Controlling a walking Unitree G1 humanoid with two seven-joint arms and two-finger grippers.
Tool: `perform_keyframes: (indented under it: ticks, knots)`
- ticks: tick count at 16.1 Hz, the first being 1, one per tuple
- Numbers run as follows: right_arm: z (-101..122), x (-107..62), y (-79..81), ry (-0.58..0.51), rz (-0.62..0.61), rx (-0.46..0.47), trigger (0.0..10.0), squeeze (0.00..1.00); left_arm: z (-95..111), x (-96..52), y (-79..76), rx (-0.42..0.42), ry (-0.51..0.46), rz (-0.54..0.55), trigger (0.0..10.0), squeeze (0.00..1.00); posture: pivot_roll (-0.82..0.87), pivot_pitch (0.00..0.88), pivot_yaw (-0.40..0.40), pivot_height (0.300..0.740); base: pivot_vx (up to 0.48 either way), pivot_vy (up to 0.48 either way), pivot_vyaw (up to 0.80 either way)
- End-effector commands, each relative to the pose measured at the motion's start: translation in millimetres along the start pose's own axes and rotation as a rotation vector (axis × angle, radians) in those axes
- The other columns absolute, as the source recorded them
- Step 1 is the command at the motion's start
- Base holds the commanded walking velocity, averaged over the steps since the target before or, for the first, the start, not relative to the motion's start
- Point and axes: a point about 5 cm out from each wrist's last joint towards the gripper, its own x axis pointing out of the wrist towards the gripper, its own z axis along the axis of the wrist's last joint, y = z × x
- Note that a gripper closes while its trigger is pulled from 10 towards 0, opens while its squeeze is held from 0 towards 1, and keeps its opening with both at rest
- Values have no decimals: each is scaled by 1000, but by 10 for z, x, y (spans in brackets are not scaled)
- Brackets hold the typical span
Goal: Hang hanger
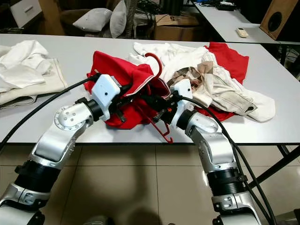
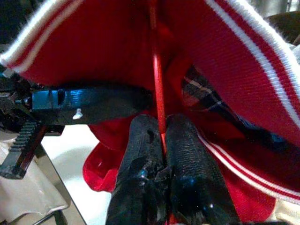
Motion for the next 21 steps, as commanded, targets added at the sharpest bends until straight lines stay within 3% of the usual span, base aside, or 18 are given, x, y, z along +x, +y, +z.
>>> perform_keyframes:
  ticks: [1, 5, 7, 10, 12, 13, 15, 17, 18, 19, 21]
  knots:
    - [115, 5, -18, -54, 3, -22, 10000, 0, 12, -32, 15, -36, -1, 1, 10000, 1000, 69, 0, 7, 740, 0, 0, 0]
    - [144, -13, -104, -68, -30, -13, 10000, 0, -88, -212, -6, -102, 37, -108, 10000, 1000, 76, 0, -1, 740, 0, 0, 0]
    - [150, -18, -116, -70, -31, -11, 10000, 0, -111, -249, 27, -125, 40, -104, 10000, 1000, 77, 0, -3, 740, 0, 0, 0]
    - [149, -34, -117, -55, -16, -30, 10000, 0, -134, -370, 199, -132, 22, -78, 10000, 1000, 70, 0, -2, 740, 0, 0, 0]
    - [138, -103, -128, -15, 19, -67, 10000, 0, -130, -529, 403, -130, -5, -50, 10000, 1000, 63, 0, -2, 740, 0, 0, 0]
    - [142, -180, -141, 20, 55, -94, 10000, 0, -43, -689, 636, -126, -42, -15, 10000, 1000, 61, 0, -4, 740, 0, 0, 0]
    - [164, -274, -163, 61, 108, -133, 10000, 0, 144, -869, 907, -116, -89, -19, 10000, 1000, 66, 0, -13, 740, 0, 0, 0]
    - [188, -309, -166, 75, 153, -156, 10000, 0, 291, -832, 1019, -66, -97, -66, 10000, 1000, 77, 0, -21, 740, 0, 0, 0]
    - [200, -318, -134, 90, 207, -180, 10000, 0, 357, -653, 980, 7, -67, -165, 10000, 651, 84, 0, -21, 740, 0, 0, 0]
    - [199, -321, -102, 104, 241, -208, 10000, 0, 356, -490, 891, 32, -42, -249, 10000, 0, 82, 0, -16, 740, 0, 0, 0]
    - [204, -327, -75, 113, 265, -232, 10000, 0, 312, -335, 831, 64, -3, -316, 10000, 0, 78, 0, -9, 740, 0, 0, 0]
